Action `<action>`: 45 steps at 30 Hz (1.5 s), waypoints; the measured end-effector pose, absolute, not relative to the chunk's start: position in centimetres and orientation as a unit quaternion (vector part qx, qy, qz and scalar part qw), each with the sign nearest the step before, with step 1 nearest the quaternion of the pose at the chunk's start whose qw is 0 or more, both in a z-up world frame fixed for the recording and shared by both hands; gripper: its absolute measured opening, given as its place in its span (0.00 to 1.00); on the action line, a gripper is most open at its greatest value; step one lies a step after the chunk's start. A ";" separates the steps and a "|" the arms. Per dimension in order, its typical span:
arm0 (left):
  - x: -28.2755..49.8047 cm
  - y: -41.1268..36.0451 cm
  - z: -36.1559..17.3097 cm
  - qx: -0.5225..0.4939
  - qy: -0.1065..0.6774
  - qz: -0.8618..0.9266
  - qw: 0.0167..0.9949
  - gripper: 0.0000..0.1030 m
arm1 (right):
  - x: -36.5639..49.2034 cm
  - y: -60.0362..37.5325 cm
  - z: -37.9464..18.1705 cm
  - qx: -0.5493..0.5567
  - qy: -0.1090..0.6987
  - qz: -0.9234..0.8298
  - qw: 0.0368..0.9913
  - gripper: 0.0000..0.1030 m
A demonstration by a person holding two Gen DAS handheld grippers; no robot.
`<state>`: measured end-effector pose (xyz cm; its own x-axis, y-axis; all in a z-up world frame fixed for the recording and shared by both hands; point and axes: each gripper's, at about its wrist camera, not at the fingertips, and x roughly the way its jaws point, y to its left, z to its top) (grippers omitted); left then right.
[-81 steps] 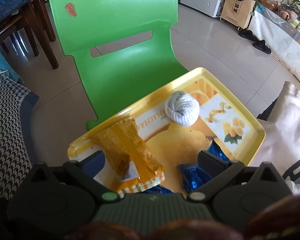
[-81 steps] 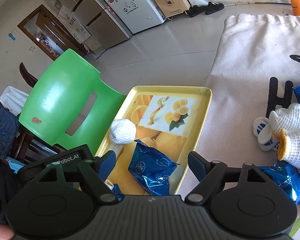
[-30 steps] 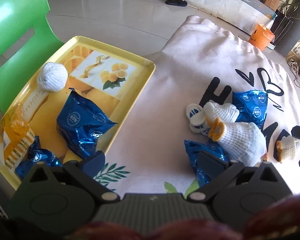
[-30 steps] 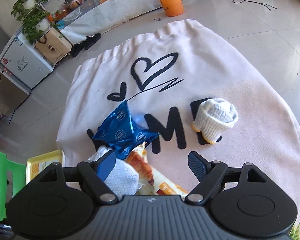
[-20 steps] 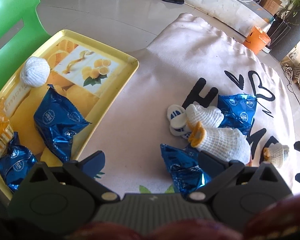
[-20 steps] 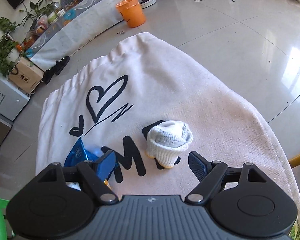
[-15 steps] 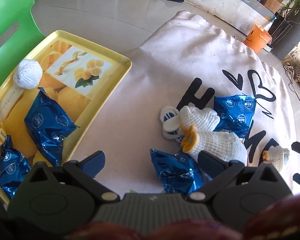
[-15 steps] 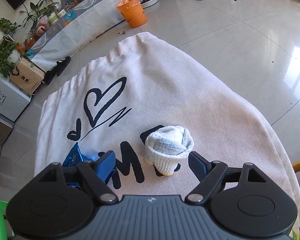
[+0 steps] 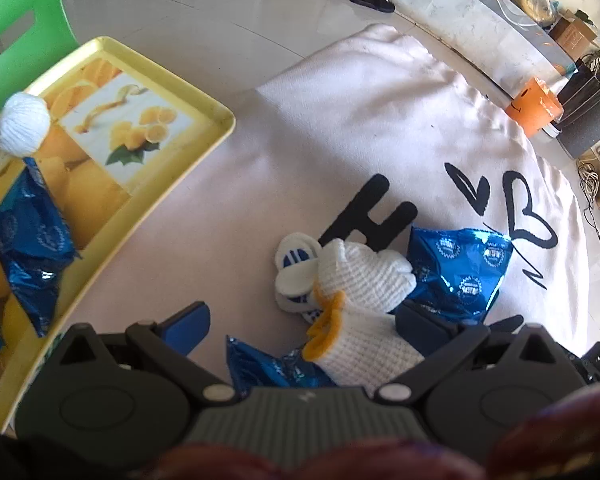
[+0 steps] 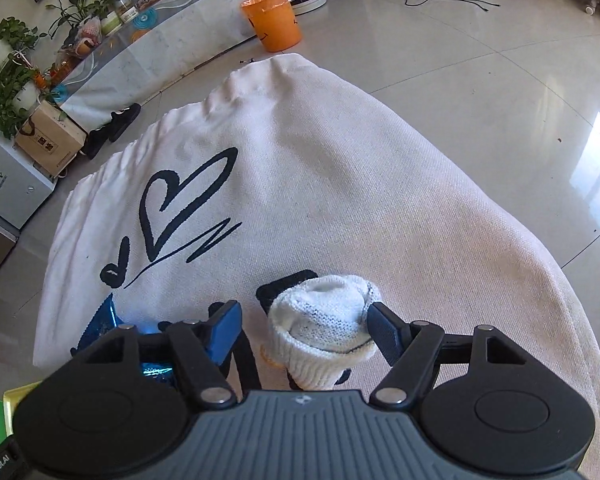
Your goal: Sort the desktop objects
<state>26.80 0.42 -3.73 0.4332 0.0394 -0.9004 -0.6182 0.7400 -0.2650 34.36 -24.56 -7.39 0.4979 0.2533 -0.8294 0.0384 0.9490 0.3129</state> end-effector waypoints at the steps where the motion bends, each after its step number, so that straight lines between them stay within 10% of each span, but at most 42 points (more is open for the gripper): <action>1: 27.1 0.3 -4.2 -0.295 0.495 0.207 0.791 0.99 | 34.4 -24.6 -7.5 0.146 0.497 0.063 0.853 0.68; 15: 23.0 -2.4 -7.6 -0.166 0.555 0.209 0.788 0.99 | 33.3 -23.4 -8.4 0.149 0.521 0.135 0.829 0.52; 45: 14.1 0.7 -1.8 -0.168 0.568 0.101 0.799 1.00 | 20.3 -23.1 -4.9 0.160 0.578 0.166 0.782 0.62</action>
